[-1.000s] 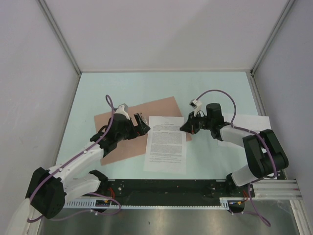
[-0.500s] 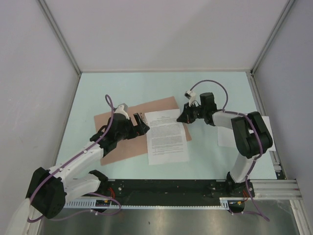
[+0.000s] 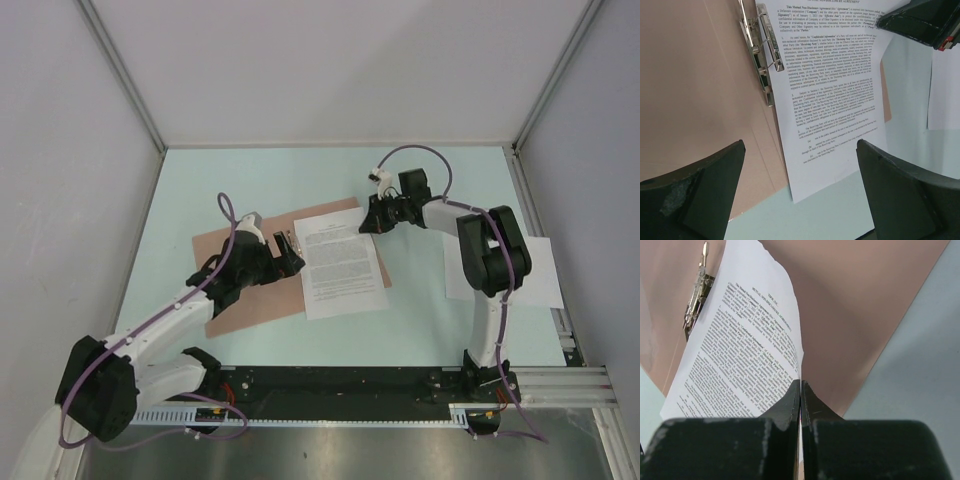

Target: Put the files into the folder

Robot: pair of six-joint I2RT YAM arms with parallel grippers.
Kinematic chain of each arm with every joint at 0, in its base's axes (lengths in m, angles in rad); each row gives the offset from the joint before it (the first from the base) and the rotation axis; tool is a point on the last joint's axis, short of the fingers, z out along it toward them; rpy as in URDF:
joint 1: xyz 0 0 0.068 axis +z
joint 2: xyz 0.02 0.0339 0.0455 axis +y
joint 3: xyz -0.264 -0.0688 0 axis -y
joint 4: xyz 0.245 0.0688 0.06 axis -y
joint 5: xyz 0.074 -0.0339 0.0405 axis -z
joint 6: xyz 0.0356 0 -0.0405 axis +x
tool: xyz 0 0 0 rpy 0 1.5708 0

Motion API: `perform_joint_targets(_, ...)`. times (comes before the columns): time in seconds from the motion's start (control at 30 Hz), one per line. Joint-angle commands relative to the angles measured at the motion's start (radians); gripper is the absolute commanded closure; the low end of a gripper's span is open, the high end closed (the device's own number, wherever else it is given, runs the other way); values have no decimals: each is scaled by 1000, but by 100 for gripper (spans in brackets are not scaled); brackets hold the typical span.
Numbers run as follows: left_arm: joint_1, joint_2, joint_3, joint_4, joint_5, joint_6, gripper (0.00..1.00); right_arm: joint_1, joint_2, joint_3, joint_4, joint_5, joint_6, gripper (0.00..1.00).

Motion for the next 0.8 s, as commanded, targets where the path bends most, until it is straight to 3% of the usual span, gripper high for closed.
perform_joint_targets(0.0,11,15,18,33,-4,17,0,-7,61,86,-55,-17,-18,100)
perform_joint_targets(0.2,14,36,38,27,0,26,1,-2,100,152,-50,-26,-24,100)
perform_joint_targets(0.77,27,51,42,29,3,27,0,24,251,431,-294,47,-144,100)
